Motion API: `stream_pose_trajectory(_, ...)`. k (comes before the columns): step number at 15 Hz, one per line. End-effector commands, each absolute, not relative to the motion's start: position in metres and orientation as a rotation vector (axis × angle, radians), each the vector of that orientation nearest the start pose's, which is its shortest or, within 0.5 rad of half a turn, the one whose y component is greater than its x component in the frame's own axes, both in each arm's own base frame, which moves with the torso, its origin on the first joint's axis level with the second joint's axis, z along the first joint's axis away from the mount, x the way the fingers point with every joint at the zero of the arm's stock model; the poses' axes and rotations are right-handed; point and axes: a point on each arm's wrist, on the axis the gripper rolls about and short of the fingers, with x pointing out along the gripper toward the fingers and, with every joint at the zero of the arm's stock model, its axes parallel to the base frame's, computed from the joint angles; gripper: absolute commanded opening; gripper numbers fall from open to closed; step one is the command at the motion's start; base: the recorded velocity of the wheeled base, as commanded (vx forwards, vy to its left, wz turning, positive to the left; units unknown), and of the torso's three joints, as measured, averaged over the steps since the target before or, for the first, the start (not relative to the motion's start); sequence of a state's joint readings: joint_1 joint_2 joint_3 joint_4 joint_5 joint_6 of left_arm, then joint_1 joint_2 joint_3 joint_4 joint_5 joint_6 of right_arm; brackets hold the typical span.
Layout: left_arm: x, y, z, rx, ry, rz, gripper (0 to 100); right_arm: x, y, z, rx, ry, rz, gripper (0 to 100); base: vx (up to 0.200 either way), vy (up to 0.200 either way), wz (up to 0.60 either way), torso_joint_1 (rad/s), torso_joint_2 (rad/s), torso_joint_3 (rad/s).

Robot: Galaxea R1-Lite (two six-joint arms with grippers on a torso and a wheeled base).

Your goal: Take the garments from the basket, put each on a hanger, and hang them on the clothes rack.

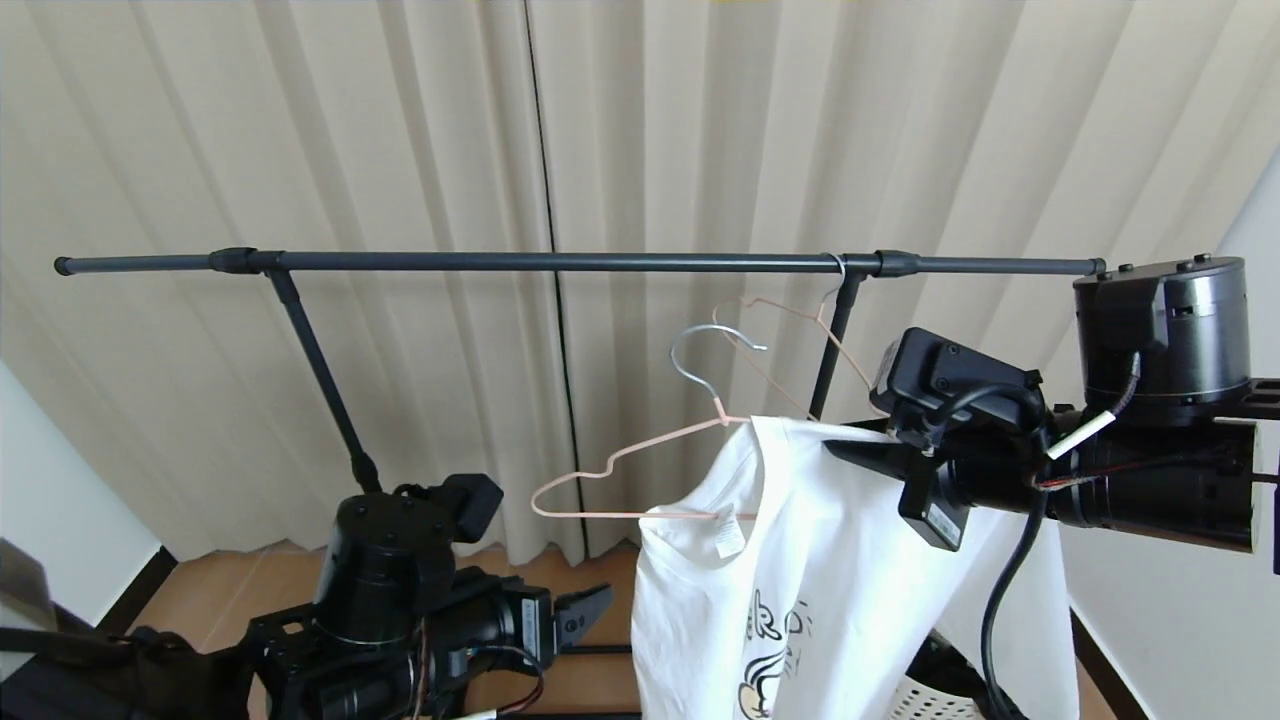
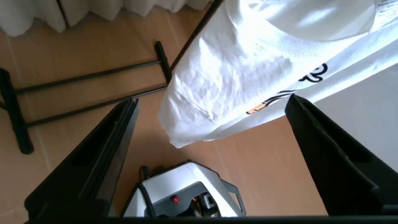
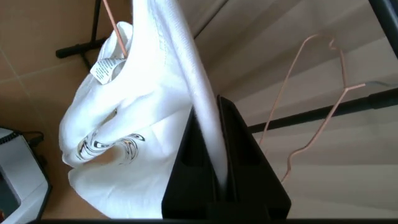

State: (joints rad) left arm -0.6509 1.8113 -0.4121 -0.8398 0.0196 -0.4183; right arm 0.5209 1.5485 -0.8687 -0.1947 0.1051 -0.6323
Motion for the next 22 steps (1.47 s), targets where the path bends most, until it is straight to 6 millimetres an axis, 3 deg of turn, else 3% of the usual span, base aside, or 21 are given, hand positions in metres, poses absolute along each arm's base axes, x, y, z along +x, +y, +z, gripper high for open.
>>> stream_pose_trajectory(1, 0.218, -0.172, 0.068, -0.196, 0.676, -0.5, 100, 0.228, 0.136, 0.202, -0.698, 0.26, 0.74, 0, 0.0, 0.0, 0.0, 0.0, 0.0, 0.0)
stream_pose_trajectory(6, 0.232, -0.196, 0.068, -0.198, 0.648, -0.541, 100, 0.219, 0.146, 0.201, -0.713, 0.216, 0.681, 0, 0.0, 0.0, 0.0, 0.0, 0.0, 0.0)
stream_pose_trajectory(13, 0.252, -0.209, 0.07, -0.208, 0.624, -0.498, 100, 0.214, 0.152, 0.202, -0.695, 0.216, 0.674, 0, 0.0, 0.0, 0.0, 0.0, 0.0, 0.0)
stream_pose_trajectory(22, 0.259, -0.223, 0.063, -0.177, 0.592, -0.431, 100, 0.203, 0.16, 0.207, -0.646, 0.211, 0.663, 0, 0.0, 0.0, 0.0, 0.0, 0.0, 0.0)
